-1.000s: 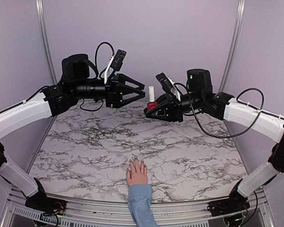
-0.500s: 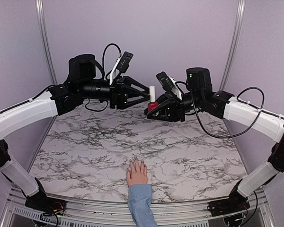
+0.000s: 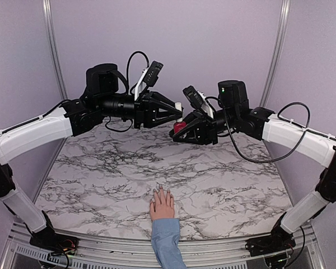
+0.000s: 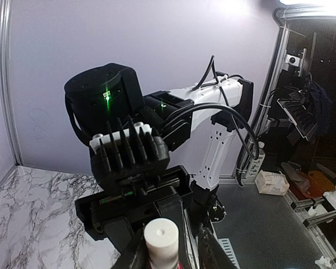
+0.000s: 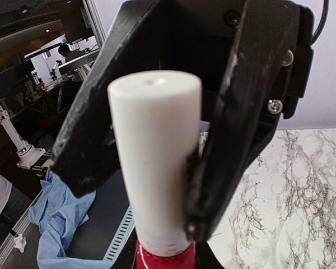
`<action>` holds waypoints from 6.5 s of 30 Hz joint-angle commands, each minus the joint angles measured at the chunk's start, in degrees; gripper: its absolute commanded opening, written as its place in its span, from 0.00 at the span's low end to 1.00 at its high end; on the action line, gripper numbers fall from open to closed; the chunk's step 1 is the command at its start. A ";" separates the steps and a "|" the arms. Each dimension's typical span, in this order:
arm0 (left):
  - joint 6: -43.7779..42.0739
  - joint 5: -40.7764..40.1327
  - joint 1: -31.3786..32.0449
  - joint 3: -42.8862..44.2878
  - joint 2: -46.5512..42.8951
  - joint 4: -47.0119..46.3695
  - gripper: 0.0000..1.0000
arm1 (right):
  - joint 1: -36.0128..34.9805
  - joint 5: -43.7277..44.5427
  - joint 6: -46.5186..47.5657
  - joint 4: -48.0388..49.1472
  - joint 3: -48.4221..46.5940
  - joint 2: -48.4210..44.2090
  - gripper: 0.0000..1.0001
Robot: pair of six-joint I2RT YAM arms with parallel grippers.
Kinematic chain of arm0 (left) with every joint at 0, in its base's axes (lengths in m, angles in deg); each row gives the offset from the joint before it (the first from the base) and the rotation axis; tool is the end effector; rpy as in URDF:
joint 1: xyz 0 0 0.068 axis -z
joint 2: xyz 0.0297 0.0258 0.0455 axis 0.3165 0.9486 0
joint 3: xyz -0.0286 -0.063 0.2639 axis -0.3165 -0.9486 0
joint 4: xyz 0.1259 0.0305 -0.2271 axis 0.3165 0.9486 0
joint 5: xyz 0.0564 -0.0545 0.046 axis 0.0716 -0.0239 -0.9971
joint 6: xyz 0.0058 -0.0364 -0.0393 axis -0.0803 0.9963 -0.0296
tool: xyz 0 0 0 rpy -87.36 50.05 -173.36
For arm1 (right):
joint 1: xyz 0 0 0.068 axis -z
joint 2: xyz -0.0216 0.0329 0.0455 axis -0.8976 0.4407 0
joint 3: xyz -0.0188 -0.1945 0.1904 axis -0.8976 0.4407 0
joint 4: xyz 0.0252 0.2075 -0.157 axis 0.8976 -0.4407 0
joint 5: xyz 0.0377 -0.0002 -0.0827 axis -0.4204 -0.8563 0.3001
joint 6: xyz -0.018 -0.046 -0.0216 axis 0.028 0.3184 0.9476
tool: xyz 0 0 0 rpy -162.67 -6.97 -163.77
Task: Paint the nails
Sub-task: Unscrew the cap of the nail polish bottle, then pick up the nail polish bottle cap from the center of the board.
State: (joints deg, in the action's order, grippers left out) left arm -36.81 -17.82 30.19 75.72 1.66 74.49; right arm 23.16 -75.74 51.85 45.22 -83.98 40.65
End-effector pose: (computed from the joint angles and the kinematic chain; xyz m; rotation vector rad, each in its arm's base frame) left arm 0.2218 -0.2925 0.4274 1.2430 1.1669 -1.3845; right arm 0.2351 0.2459 0.3703 -1.4813 1.3019 1.5529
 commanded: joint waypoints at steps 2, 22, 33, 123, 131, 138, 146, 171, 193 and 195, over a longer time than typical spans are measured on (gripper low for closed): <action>0.07 0.44 0.23 1.56 0.60 -1.77 0.27 | -0.50 -0.54 -0.65 -0.26 -2.74 0.30 0.00; -0.46 -20.67 2.76 -0.93 -0.77 -0.19 0.00 | 2.06 28.59 -3.90 1.01 -4.39 -1.10 0.00; 0.98 -47.36 8.62 -0.89 1.35 0.43 0.00 | 1.77 47.11 -6.20 0.71 -4.69 -1.70 0.00; -2.38 -18.77 1.38 1.06 -2.82 7.11 0.06 | -0.98 20.61 2.64 -4.85 -1.33 -1.13 0.00; -2.43 -18.68 1.37 1.35 -2.68 7.11 0.04 | -0.97 21.22 2.76 -5.18 -1.33 -1.11 0.00; -2.37 -18.46 1.45 1.09 -3.01 7.11 0.04 | -0.98 21.42 2.58 -5.06 -1.64 -1.11 0.00; -2.23 -19.93 1.46 0.04 -3.57 7.11 0.02 | -0.97 21.81 3.44 -4.53 -1.09 -1.96 0.00; -5.09 -23.52 1.47 -0.26 -4.54 10.71 0.00 | -1.03 19.32 3.02 -3.03 0.16 -2.61 0.00; -3.58 -24.23 1.29 0.07 -5.29 8.96 0.00 | -0.97 21.10 2.82 -4.00 0.92 -1.73 0.00; -3.59 -24.26 1.29 -0.12 -5.50 8.97 0.00 | -0.98 21.14 2.84 -3.91 1.02 -1.65 0.00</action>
State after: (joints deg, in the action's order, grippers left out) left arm -40.33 -41.10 31.83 75.31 -1.47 84.11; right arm 22.03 -54.27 54.91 40.54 -82.95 39.03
